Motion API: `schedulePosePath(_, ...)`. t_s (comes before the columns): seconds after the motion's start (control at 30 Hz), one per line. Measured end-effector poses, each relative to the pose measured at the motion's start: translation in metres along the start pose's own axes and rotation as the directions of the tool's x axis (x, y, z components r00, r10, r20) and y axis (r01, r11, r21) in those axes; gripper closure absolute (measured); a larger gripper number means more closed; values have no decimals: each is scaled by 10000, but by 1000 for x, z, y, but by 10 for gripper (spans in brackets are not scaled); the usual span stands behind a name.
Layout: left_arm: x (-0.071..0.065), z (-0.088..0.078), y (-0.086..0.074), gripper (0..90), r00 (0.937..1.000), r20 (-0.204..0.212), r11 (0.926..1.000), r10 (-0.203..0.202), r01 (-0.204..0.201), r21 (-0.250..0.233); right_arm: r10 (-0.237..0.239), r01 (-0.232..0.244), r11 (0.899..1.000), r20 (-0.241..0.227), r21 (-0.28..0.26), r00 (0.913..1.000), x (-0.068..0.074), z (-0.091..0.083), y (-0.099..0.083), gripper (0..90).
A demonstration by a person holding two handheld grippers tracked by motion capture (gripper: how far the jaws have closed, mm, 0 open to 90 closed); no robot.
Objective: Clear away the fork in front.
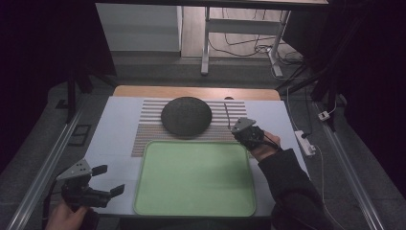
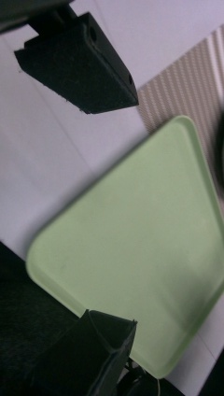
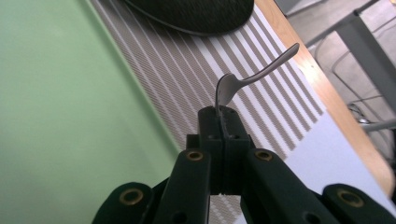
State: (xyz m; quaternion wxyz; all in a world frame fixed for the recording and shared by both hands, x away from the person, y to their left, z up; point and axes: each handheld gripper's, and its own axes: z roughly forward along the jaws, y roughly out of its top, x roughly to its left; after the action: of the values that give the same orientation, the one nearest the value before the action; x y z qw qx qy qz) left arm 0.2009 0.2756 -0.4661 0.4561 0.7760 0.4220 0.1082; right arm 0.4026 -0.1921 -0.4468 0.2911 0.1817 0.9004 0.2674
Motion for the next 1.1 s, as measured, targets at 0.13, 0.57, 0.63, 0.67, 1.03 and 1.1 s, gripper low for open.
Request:
schedulePosePath(0.13,-1,9,6,0,9993,324,9998,171,-173,55,467,-486,9979,-441,-421,9979,2,-12,-4,898)
schedulePosePath(0.57,-8,49,35,0,9802,1790,9913,846,-1010,844,1131,-1514,9758,-2282,-1581,9670,23,-53,-19,898)
schedulePosePath(0.63,-10,56,39,0,9758,1935,9870,1015,-1231,1029,1139,-1608,9718,-2538,-1725,9605,27,-58,-20,898)
schedulePosePath(0.67,-11,59,41,0,9747,1963,9852,1065,-1301,1112,1147,-1664,9697,-2680,-1787,9566,29,-61,-21,898)
schedulePosePath(1.03,-23,91,66,0,9485,2436,9588,2022,-2425,1481,905,-1932,9577,-4141,-2134,9057,55,-74,-24,898)
schedulePosePath(1.1,-24,96,70,0,9419,2522,9521,2219,-2651,1526,851,-1973,9559,-4378,-2175,8951,60,-74,-24,898)
